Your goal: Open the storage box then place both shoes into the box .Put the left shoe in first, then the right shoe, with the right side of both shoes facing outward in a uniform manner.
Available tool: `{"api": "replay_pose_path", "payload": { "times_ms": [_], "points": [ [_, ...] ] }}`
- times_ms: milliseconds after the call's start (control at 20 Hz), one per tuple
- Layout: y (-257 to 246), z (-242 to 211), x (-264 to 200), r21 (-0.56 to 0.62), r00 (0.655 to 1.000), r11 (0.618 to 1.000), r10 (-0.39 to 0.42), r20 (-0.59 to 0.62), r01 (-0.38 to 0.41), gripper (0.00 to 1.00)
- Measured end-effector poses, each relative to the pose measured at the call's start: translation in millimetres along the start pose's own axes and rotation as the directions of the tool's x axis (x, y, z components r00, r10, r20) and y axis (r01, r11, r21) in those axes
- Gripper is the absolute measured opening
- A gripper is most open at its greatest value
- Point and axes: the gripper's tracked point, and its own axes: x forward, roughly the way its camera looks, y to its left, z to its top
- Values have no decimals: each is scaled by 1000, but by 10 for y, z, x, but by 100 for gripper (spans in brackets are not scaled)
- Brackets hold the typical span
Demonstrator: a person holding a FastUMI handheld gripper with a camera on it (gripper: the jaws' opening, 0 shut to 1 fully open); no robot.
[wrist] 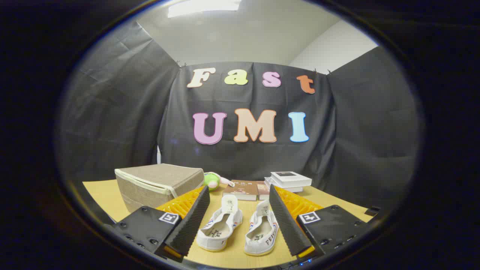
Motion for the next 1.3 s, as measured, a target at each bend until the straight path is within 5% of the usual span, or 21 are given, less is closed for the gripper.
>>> {"api": "replay_pose_path", "payload": {
  "times_ms": [800, 1300],
  "points": [
    [-106, 37, -51, 42, 999, 999, -32, 30, 31, 94],
    [75, 262, -32, 313, 985, 945, 39, 167, -91, 94]
  ]
}}
